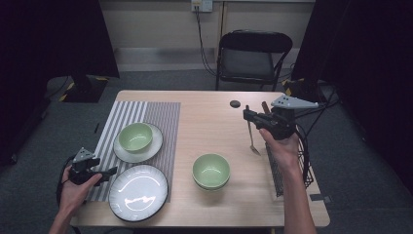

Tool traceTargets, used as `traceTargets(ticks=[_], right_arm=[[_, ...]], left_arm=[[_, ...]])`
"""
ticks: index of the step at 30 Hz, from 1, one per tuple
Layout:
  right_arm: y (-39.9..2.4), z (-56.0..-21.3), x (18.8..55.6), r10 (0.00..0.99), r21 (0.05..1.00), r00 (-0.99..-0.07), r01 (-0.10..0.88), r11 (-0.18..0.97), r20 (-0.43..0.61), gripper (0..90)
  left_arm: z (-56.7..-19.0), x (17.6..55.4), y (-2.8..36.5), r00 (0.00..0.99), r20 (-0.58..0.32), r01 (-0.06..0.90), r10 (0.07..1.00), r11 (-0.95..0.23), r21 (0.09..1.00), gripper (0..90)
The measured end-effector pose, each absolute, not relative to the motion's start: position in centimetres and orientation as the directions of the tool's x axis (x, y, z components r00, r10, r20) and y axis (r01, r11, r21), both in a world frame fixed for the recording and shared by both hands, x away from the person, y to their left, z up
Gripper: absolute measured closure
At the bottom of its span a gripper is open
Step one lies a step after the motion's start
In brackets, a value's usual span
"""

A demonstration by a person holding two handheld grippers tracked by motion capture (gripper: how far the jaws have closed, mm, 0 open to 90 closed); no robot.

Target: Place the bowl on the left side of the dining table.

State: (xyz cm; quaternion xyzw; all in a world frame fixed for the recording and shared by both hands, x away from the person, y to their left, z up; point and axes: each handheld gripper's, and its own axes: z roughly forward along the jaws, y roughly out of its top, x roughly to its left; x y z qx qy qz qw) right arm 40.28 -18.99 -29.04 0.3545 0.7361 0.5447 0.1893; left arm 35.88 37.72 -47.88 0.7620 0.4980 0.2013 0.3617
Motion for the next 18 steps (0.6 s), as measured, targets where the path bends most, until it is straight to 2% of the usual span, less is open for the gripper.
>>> traceTargets(ticks=[18], right_arm=[[-15.9, -29.9, 41.1, 0.684, 0.936, -0.719, 0.311, 0.164, 0.12, 90.0]], left_arm=[[-45.9, 33.5, 35.4, 0.501, -0.043, 0.558, 0.864, -0.285, 0.78, 17.0]])
